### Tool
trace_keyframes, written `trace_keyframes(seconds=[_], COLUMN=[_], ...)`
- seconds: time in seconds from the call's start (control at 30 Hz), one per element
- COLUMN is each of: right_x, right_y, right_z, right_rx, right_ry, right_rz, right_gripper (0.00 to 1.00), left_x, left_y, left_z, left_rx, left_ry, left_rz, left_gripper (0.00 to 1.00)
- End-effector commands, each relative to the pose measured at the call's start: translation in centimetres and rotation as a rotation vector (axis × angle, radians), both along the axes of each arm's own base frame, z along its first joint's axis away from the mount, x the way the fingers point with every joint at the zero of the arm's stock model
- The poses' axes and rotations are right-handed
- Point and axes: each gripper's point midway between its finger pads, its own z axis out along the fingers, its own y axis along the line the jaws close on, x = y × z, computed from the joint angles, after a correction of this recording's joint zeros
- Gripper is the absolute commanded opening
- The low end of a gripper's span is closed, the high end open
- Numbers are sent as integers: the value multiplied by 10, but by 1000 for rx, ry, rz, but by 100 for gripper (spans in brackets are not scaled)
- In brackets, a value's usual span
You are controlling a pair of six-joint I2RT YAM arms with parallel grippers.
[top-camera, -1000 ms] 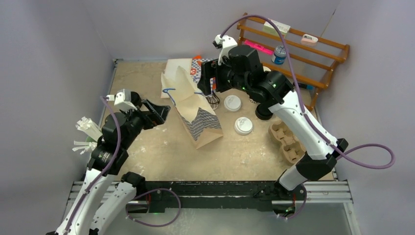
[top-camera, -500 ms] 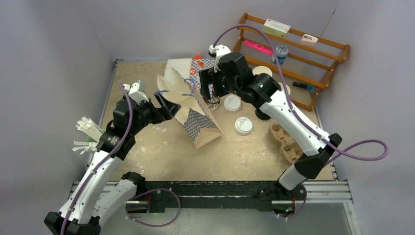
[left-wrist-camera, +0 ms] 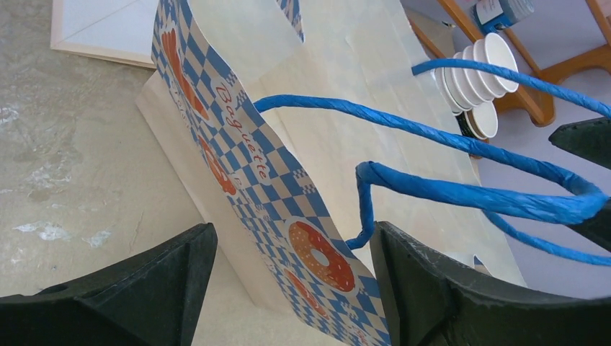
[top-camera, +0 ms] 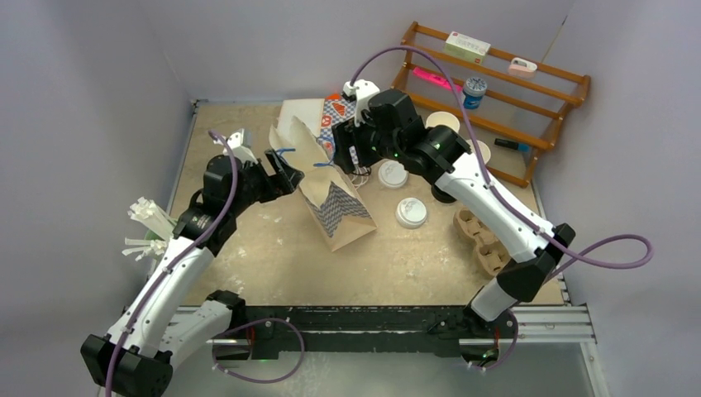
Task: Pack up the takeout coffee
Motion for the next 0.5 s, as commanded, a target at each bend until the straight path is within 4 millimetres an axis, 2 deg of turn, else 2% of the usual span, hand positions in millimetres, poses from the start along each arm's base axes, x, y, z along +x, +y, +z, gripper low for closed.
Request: trace_keyframes(seconds=[0.0,0.07,0.17,0.23,0.27,0.4,0.47], right_x=[4,5,6,5,5,-4,-11], right_y=[14,16,17,15,12,0,0], right_z=[9,6,4,11,14,33,43], right_rx=[20,14,13,32,40,81,102], right_ry=[-26,-16,-14,-32,-47,-94,-98], right_rz=[50,57,58,51,38,25,48], right_gripper=[75,75,74,75,77,84,88], left_x=[7,8,9,10,9,8,6], left_y=[-4,-5,-3,-1,0,1,-1], left_z=[30,31,34,36,37,47,52], left_rx=[4,12,34,54,65,95,97], left_ry=[-91,-94,-108,-119,-122,-136,-139], left_rz=[-27,-33,-36,-36,-38,-54,-71], left_gripper=[80,77,64,50,38,0,0])
